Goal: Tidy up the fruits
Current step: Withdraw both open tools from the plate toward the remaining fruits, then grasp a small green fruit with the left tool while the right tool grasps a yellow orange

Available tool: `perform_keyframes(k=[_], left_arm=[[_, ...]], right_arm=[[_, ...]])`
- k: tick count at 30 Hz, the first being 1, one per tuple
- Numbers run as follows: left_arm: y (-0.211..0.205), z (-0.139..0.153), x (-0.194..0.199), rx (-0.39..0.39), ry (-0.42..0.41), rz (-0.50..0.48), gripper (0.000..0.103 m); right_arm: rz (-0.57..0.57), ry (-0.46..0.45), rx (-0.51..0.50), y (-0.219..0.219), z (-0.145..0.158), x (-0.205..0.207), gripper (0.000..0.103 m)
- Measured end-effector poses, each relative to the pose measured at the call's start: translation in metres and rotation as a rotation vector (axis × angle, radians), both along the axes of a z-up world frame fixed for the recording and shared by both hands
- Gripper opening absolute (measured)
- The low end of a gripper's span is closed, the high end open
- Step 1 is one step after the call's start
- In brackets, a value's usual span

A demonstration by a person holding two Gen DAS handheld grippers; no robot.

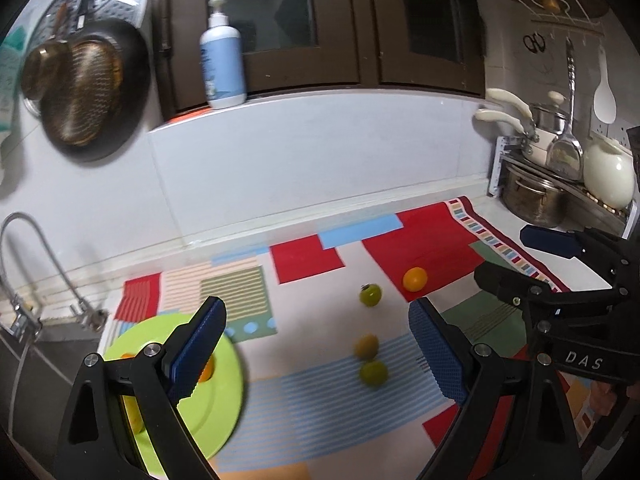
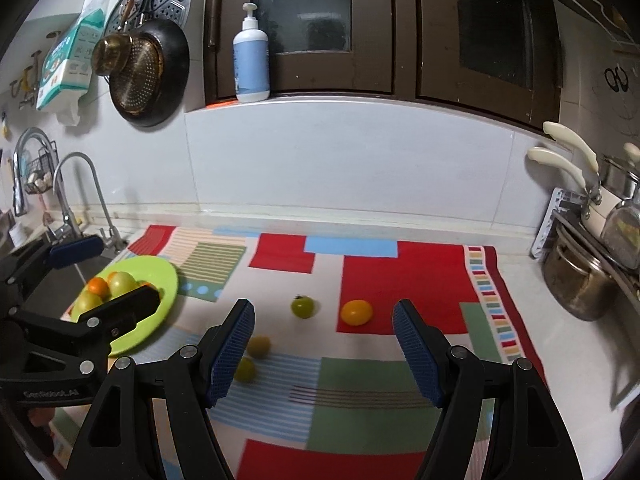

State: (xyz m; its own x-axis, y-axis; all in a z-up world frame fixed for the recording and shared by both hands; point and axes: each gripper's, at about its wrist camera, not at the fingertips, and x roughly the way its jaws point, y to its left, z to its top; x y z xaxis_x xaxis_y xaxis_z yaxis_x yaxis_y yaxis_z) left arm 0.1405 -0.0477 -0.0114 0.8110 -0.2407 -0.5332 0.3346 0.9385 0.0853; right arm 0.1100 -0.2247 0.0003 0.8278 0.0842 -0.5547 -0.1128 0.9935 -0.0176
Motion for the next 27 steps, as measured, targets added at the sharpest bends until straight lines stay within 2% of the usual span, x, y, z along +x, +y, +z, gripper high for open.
perform_keyframes(k=[15,27], left_arm=[[-0.041,-0.037,0.07,0.065,0.073,-0.146,0.091],[-0.062,-0.077,0.117,0.163,0.134,-0.265,0.087]], right_arm=[[0.015,0.063,-0.033,-0.027,-0.035,0.058,0.072],[0.064,0.188,-0.049,-0.033,-0.083,0.111,0.072]])
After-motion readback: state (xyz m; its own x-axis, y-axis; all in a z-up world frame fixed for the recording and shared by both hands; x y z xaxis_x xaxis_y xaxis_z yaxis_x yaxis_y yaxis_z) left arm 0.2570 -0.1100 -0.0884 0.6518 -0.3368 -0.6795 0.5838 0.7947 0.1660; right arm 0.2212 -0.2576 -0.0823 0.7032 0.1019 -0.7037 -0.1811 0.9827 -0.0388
